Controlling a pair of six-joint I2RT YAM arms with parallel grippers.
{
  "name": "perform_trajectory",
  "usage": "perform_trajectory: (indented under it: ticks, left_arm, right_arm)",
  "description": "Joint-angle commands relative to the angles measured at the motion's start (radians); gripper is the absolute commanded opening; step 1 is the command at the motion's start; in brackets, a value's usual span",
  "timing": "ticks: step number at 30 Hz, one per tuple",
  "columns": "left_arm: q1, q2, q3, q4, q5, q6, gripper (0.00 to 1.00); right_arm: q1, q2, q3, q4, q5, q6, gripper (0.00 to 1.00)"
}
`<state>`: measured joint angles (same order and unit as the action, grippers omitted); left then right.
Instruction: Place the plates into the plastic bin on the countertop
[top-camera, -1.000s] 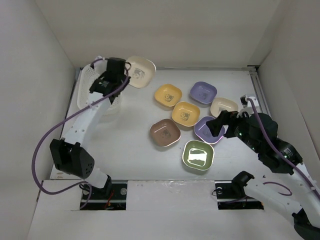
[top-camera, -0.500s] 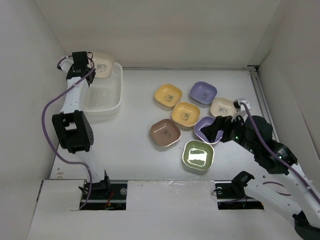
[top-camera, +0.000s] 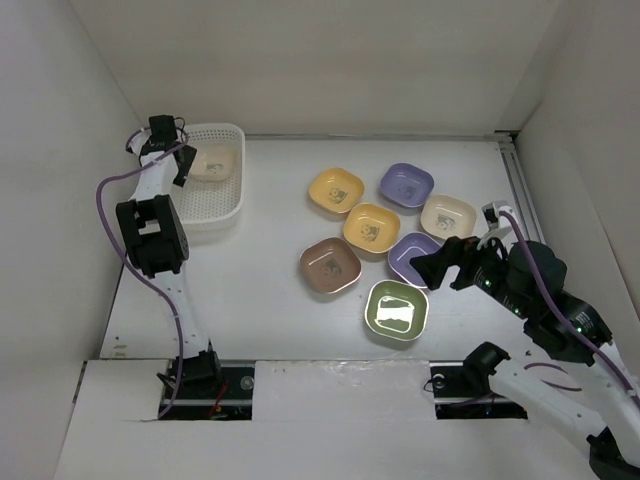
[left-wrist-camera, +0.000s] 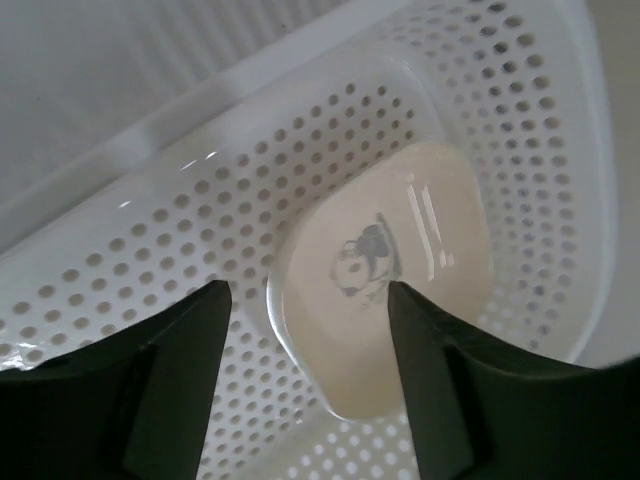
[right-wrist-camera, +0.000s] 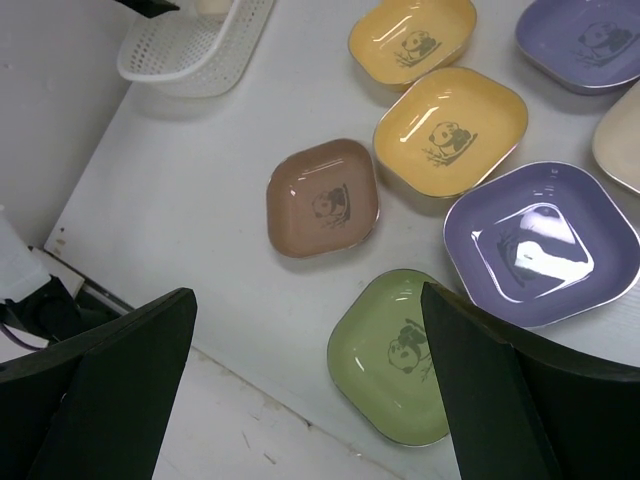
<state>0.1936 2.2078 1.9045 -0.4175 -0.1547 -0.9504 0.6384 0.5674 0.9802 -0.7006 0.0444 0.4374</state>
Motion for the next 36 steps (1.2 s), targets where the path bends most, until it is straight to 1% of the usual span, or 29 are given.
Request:
perform_trajectory:
  ticks: [1,2,4,5,7,10,11,12,13,15,16,18,19,20,21,22,23,24,25,27,29,30,31,33,36]
  left_arm:
    - [-0.002,-0.054,0.053,0.036,0.023,-0.008,0.65]
    - [-0.002,-0.069,0.065,0.016,0.023,0.005,0.72]
    - [-0.002,-0.109,0.056,0.031,0.033,0.015,0.8]
    - [-0.002,-0.165,0.023,0.046,0.034,0.024,0.99]
    - [-0.002,-0.215,0.01,0.046,0.043,0.05,0.99]
    - [-0.011,-0.31,0.03,-0.039,0.067,0.102,0.99]
    - [-0.032,-0.35,0.004,-0.04,0.081,0.119,0.99]
    - [-0.049,-0.396,-0.089,-0.011,0.108,0.152,0.99]
    - [-0.098,-0.492,-0.14,0.006,0.119,0.173,0.99]
    - [-0.169,-0.589,-0.255,0.034,0.135,0.217,0.99]
    - [-0.263,-0.691,-0.386,0.034,0.112,0.217,0.99]
    - [-0.374,-0.796,-0.531,0.098,0.077,0.226,0.99]
    - [-0.431,-0.879,-0.653,0.109,0.055,0.211,0.99]
    - [-0.538,-0.911,-0.706,0.109,0.04,0.202,0.99]
    - [-0.592,-0.936,-0.751,0.121,0.04,0.202,0.99]
    - [-0.646,-0.95,-0.781,0.109,0.002,0.202,0.99]
    - [-0.754,-0.959,-0.829,0.079,-0.025,0.175,0.99]
    - [-0.807,-0.974,-0.857,0.063,-0.038,0.174,0.99]
    - [-0.854,-0.974,-0.884,0.036,-0.093,0.159,0.99]
    - [-0.946,-0.999,-0.981,0.016,-0.106,0.095,0.99]
    - [-0.991,-1.008,-1.041,0.0,-0.146,0.027,0.99]
    - [-1.0,-1.025,-1.112,0.023,-0.146,0.018,0.99]
    - [-1.0,-1.025,-1.142,0.052,-0.137,-0.017,0.99]
    - [-1.0,-1.001,-1.202,0.098,-0.128,-0.027,0.99]
    - [-1.0,-0.952,-1.228,0.164,-0.128,-0.06,0.99]
  right_arm:
    - [0.01,-0.009,0.038,0.012,0.009,-0.008,1.0]
    - [0.01,-0.009,0.038,0.012,0.009,-0.017,1.0]
    - [0.01,-0.009,0.038,0.012,0.009,-0.017,1.0]
    - [0.01,0.0,0.038,0.012,0.009,-0.017,1.0]
    - [0.01,0.0,0.038,0.012,0.009,-0.017,1.0]
    - [0.01,0.009,0.051,0.012,0.009,-0.026,1.0]
    - [0.01,0.009,0.051,0.012,0.02,-0.026,1.0]
    - [0.01,0.009,0.06,0.012,0.032,-0.026,1.0]
    - [0.01,0.009,0.06,0.012,0.044,-0.026,1.0]
    - [0.01,0.02,0.069,0.012,0.081,-0.035,1.0]
    - [0.01,0.02,0.069,0.012,0.093,-0.035,1.0]
    - [0.01,0.041,0.078,0.012,0.104,-0.035,1.0]
    - [0.01,0.042,0.089,0.012,0.104,-0.035,1.0]
    - [0.01,0.054,0.089,0.012,0.104,-0.035,1.0]
    - [0.01,0.064,0.1,0.012,0.095,-0.046,1.0]
    - [0.01,0.065,0.1,0.012,0.095,-0.046,1.0]
    - [0.01,0.065,0.11,0.001,0.095,-0.046,1.0]
    - [0.01,0.075,0.11,0.001,0.095,-0.046,1.0]
    - [0.01,0.075,0.123,-0.008,0.095,-0.046,1.0]
    - [0.01,0.066,0.123,-0.008,0.095,-0.046,1.0]
    - [0.02,0.054,0.123,-0.008,0.095,-0.046,1.0]
    - [0.02,0.04,0.114,0.004,0.083,-0.046,1.0]
    - [0.02,0.04,0.114,0.013,0.083,-0.046,1.0]
    - [0.02,0.04,0.104,0.013,0.083,-0.046,1.0]
    - [0.02,0.051,0.104,0.022,0.074,-0.046,1.0]
